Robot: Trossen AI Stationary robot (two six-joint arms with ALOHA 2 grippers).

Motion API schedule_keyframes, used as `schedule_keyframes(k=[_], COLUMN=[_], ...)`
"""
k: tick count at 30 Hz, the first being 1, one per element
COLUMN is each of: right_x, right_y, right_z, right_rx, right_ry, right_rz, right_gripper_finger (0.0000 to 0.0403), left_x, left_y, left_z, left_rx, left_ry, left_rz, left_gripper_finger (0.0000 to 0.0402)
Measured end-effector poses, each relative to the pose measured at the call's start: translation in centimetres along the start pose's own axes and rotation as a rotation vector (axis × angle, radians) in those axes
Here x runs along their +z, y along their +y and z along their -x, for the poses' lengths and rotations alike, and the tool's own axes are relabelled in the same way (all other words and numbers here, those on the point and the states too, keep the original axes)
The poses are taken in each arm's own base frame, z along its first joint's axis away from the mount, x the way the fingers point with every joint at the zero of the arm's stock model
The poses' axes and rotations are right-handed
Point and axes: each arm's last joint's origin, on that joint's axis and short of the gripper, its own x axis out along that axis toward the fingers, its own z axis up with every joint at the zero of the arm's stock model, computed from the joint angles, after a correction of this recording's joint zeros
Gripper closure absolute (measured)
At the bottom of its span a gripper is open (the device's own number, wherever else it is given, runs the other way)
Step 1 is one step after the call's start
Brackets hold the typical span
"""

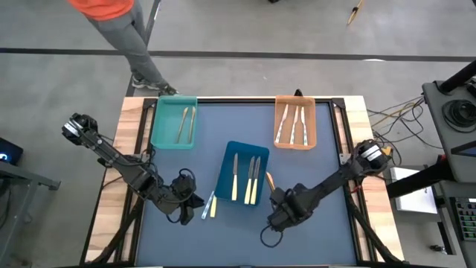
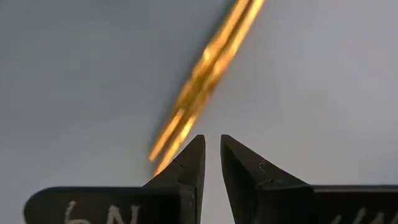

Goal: Sort silverware by color (type)
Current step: Put the right gold knife into the light blue bin

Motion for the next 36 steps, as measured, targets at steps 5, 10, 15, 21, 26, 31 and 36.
schedule_keyframes(k=[5, 10, 15, 21, 26, 31, 36], right_x=[-0.6, -0.6, -1.2, -3.3, -4.7, -4.8, -4.9], right_y=[0.3, 0.3, -0.4, -1.3, -2.4, -3.4, -3.4], right_z=[-0.2, -0.4, -1.0, -2.1, -2.5, -2.5, -2.9], right_rx=[-0.030, -0.050, -0.060, 0.084, 0.227, 0.236, 0.220], right_ry=[-0.114, -0.217, -0.312, -0.433, -0.520, -0.516, -0.513], right_rz=[0.023, 0.025, 0.057, 0.091, 0.122, 0.067, 0.089], right_gripper_finger=[0.0360, 0.0360, 0.0360, 0.0361, 0.0376, 0.0383, 0.0354], left_x=[0.1, 0.1, 0.1, 0.1, 0.1, 0.2, 0.2], left_y=[0.0, -0.1, -0.2, -0.2, -0.2, -0.2, -0.2], left_z=[0.0, 0.0, 0.0, 0.0, 0.0, 0.0, 0.0], left_rx=[0.008, 0.004, -0.007, -0.009, -0.006, -0.001, 0.000], left_ry=[-0.022, -0.029, -0.033, -0.033, -0.040, -0.055, -0.057], left_rz=[-0.004, -0.012, -0.011, -0.016, -0.015, -0.013, -0.013], left_gripper_finger=[0.0362, 0.0361, 0.0361, 0.0361, 0.0361, 0.0361, 0.0361])
